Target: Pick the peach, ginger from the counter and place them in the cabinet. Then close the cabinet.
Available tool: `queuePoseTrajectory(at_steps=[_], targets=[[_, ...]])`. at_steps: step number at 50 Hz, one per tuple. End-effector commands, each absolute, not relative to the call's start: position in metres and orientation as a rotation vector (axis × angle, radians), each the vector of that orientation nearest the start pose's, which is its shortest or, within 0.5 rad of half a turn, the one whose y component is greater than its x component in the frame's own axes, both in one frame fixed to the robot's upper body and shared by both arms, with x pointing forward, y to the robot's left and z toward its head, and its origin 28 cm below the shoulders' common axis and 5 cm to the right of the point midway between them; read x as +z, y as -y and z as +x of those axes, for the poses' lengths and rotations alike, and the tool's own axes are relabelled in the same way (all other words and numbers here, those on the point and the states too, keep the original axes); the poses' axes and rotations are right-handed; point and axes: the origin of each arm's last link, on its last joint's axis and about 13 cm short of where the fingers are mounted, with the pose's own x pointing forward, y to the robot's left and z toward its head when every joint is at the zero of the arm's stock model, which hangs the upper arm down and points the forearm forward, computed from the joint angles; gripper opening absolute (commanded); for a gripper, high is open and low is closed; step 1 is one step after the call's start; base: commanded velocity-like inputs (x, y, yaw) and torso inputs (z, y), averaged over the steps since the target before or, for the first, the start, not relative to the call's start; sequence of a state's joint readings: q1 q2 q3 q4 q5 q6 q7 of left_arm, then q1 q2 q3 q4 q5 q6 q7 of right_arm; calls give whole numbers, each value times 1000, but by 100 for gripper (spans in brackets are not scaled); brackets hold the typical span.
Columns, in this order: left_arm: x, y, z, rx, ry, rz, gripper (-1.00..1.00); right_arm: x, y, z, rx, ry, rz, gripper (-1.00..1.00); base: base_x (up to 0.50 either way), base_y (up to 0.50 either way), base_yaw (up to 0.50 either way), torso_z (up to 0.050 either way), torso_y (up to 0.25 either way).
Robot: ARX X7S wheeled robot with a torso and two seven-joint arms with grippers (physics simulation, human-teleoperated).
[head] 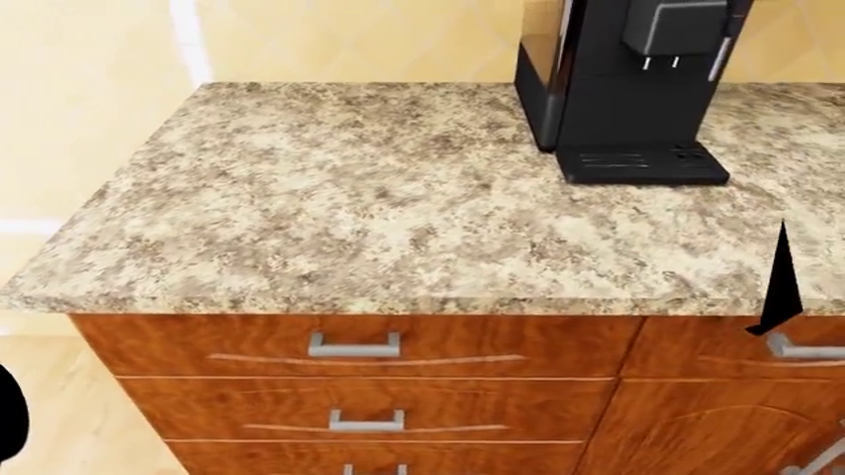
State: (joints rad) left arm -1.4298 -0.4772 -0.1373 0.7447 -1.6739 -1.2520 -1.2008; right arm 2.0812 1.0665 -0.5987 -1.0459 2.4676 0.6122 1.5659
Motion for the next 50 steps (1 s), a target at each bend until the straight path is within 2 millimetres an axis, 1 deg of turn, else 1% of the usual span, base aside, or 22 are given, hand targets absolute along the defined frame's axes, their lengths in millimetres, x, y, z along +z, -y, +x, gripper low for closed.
queuePoseTrajectory(at_steps=[1, 21, 27, 28, 35, 39, 50], targets=[[377, -223, 155, -87, 730, -92, 100, 355, 111, 56, 150, 541, -227, 100, 88, -500, 0, 0, 0], [373, -222, 149, -115, 741, -95, 100, 354, 111, 58, 154, 535, -233, 100, 121, -500, 0, 0, 0], [374, -223, 148, -114, 746, -97, 100, 353, 111, 57, 173, 547, -238, 100, 288, -477, 0, 0, 0], [374, -223, 148, -113, 746, -98, 100, 353, 111, 58, 156, 548, -229, 100, 404, -377, 0, 0, 0], [374, -224, 148, -109, 745, -99, 100, 353, 112, 60, 129, 533, -213, 100, 74, -27, 0, 0, 0], [374, -224, 147, -108, 746, -97, 100, 354, 111, 59, 132, 538, -234, 100, 500, 2, 0, 0, 0], [374, -225, 146, -108, 748, -101, 100, 354, 111, 58, 139, 540, -224, 100, 500, 2, 0, 0, 0]])
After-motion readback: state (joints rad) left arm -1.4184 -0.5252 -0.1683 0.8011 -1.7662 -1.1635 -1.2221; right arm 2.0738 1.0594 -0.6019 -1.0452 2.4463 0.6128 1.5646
